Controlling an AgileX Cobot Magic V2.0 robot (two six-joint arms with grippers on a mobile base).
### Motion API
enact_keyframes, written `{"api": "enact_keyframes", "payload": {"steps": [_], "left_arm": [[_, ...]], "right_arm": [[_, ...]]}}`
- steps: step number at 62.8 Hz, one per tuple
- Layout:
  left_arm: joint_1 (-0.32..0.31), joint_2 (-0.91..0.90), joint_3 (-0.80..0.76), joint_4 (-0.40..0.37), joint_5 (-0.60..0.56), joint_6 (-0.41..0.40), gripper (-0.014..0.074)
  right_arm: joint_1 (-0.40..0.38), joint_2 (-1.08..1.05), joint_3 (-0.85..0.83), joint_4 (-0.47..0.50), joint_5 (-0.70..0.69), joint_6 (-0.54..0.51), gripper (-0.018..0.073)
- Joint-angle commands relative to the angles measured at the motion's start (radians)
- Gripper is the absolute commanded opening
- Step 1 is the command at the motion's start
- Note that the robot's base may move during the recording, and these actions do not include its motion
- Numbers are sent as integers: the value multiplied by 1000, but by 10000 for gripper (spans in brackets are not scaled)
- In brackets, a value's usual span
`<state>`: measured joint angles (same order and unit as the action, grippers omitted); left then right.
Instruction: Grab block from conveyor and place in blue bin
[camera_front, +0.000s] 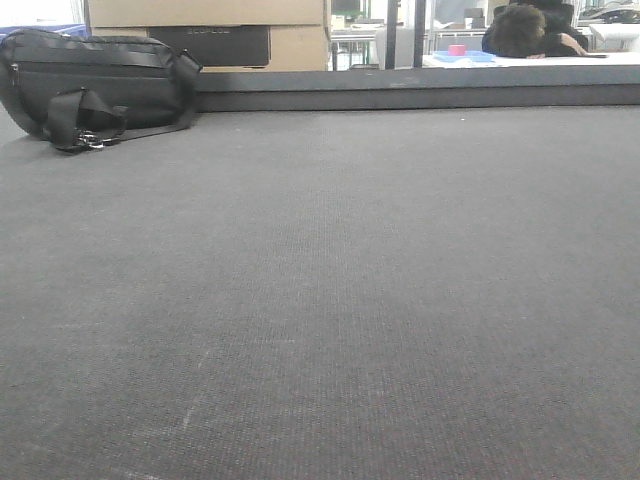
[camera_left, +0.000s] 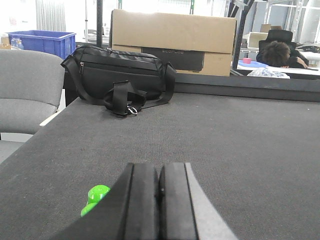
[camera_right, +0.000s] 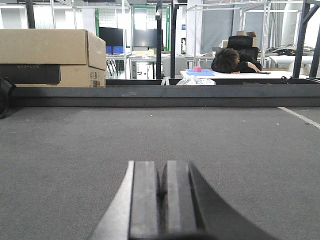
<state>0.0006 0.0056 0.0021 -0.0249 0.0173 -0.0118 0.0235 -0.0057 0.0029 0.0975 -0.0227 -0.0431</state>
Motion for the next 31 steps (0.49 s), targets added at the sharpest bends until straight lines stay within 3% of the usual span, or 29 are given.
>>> {"api": "enact_keyframes", "payload": {"steps": [1,31], "left_arm": [[-6,-6,-2,2,-17,-3,-111],[-6,-6,-2,2,-37,-3,-111]], "right_arm": [[2,6,-3,-7,-16,2,-162],[2,6,-3,-7,-16,2,-162]]}}
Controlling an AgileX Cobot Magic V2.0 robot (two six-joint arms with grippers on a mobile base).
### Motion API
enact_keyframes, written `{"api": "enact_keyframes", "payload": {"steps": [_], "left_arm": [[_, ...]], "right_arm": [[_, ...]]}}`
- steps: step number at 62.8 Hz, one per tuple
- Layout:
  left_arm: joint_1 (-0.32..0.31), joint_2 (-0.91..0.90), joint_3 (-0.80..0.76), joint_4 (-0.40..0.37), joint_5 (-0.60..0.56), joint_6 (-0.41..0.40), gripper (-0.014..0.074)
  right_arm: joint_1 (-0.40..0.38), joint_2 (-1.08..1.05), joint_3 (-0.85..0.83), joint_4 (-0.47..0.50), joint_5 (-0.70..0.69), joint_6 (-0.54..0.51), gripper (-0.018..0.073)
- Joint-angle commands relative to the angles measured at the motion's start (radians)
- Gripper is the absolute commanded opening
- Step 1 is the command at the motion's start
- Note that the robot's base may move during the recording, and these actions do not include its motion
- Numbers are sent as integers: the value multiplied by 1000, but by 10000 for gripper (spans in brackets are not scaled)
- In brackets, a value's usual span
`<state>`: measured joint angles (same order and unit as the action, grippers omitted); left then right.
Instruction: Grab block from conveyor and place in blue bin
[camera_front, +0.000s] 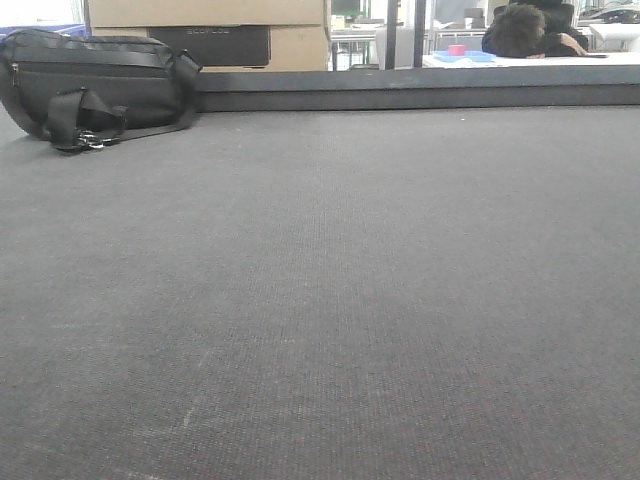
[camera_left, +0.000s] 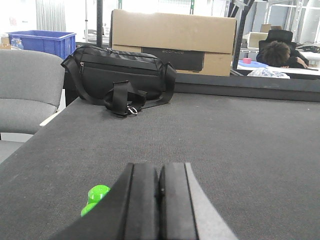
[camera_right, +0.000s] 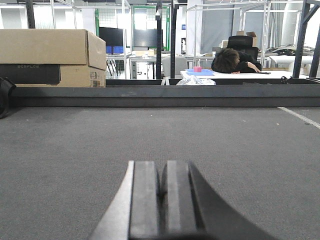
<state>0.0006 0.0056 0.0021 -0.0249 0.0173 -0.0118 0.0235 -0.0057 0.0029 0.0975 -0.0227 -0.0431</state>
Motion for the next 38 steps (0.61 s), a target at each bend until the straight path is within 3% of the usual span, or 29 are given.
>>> {"api": "enact_keyframes", "payload": {"steps": [1,38], "left_arm": [[-6,-6,-2,2,-45,-3,-111],[-6,-6,-2,2,-80,-3,-111]], "right_arm": [[2,6,-3,-7,-16,2,-162],[2,6,-3,-7,-16,2,-162]]}}
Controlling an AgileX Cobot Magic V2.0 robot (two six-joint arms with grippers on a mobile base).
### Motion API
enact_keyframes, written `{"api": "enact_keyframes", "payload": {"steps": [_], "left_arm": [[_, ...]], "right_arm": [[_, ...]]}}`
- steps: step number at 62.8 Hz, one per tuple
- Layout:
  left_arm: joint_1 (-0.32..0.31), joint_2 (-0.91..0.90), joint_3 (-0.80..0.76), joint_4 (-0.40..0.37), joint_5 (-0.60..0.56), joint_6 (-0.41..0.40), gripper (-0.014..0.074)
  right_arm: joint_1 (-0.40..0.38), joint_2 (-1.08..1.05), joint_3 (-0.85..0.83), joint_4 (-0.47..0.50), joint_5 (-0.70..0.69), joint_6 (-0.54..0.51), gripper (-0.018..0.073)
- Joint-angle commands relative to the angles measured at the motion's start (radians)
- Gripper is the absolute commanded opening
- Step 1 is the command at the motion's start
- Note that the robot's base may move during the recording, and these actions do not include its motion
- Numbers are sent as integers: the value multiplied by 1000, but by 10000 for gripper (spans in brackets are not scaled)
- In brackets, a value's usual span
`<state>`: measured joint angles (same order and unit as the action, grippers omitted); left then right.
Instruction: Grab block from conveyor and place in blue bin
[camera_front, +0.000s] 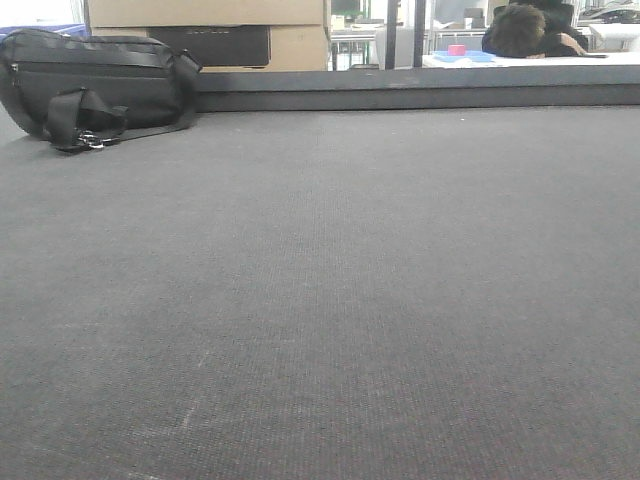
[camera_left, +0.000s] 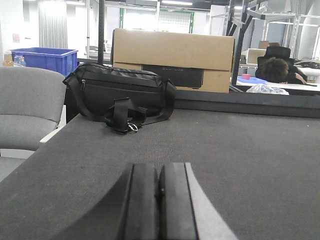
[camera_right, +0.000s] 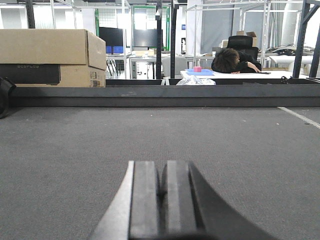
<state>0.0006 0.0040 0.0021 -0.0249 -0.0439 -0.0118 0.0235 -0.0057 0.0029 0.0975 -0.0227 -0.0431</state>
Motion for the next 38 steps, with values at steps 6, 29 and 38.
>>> {"api": "enact_keyframes", "payload": {"steps": [6,29,38], "left_arm": [[-6,-4,-2,2,-19,-3,-111],[-6,-4,-2,2,4,-3,-111],[-6,-4,-2,2,-5,-3,-111]], "right_arm": [[2,6,-3,-7,-16,2,-162],[2,6,-3,-7,-16,2,-162],[1,6,-3,-7,-79,2,-162]]}}
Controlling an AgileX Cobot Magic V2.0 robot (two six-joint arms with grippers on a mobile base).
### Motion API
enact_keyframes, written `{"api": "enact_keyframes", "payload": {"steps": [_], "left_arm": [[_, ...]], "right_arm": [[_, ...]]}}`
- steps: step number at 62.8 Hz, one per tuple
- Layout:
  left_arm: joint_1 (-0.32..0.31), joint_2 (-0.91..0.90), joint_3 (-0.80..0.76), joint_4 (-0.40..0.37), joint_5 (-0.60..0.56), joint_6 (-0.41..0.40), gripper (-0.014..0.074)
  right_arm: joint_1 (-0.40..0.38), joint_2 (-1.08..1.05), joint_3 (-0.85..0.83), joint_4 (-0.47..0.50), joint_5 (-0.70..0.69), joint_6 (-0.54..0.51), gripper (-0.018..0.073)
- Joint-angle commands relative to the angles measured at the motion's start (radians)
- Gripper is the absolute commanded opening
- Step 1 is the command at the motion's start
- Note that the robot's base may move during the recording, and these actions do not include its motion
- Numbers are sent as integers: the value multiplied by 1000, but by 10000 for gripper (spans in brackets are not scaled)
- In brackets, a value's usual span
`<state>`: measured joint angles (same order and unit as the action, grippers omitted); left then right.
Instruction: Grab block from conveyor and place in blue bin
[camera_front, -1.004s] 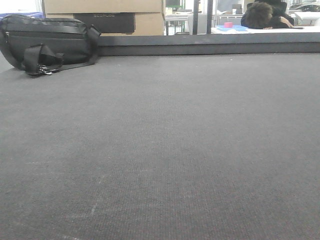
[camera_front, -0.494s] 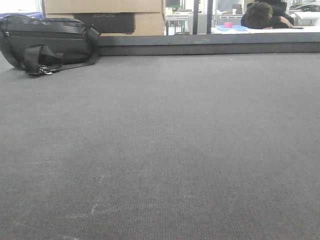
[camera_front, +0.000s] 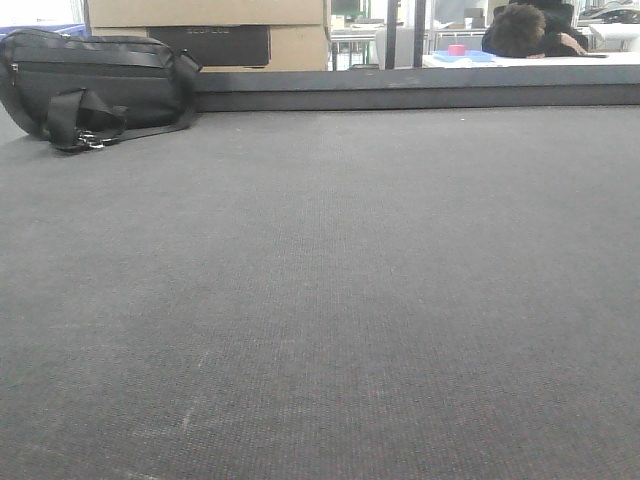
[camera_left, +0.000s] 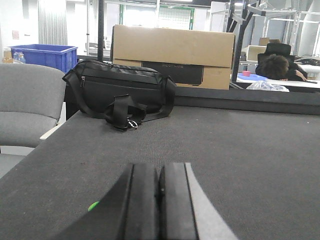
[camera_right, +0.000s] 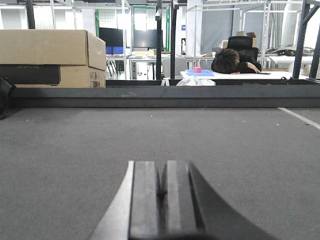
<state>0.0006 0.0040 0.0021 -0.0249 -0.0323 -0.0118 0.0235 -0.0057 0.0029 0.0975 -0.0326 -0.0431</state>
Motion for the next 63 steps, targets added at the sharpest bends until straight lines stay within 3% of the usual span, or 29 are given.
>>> {"api": "enact_keyframes", "payload": {"steps": [1,6,10,18,29,38,54,63], "left_arm": [[-6,-4,-2,2,-17,-3,-111],[-6,-4,-17,-11,7,-3,-111],[-6,-4,-78,-13,86,-3,-111],[-6,10,-238,-5,266,-3,-111],[-6,187,-443,-5,437,-3,-111],[-6,401,-602,-5,557,-3,-111],[-6,797,-866,-5,877,-3,-111],[-6,933,-938,-10,943,-3,-111]], "right_arm": [[1,6,-3,-7,-86,2,-162],[1,6,-3,-2,-166,2,-162],[1,6,-35,5,-119,2,-162],[1,6,-212,5,82,2,-162],[1,141,-437,13,359,2,-162],[1,354,-573,13,595,2,-162],[1,730,-752,13,827,2,-162],[1,928,-853,13,1064,0,-162]]}}
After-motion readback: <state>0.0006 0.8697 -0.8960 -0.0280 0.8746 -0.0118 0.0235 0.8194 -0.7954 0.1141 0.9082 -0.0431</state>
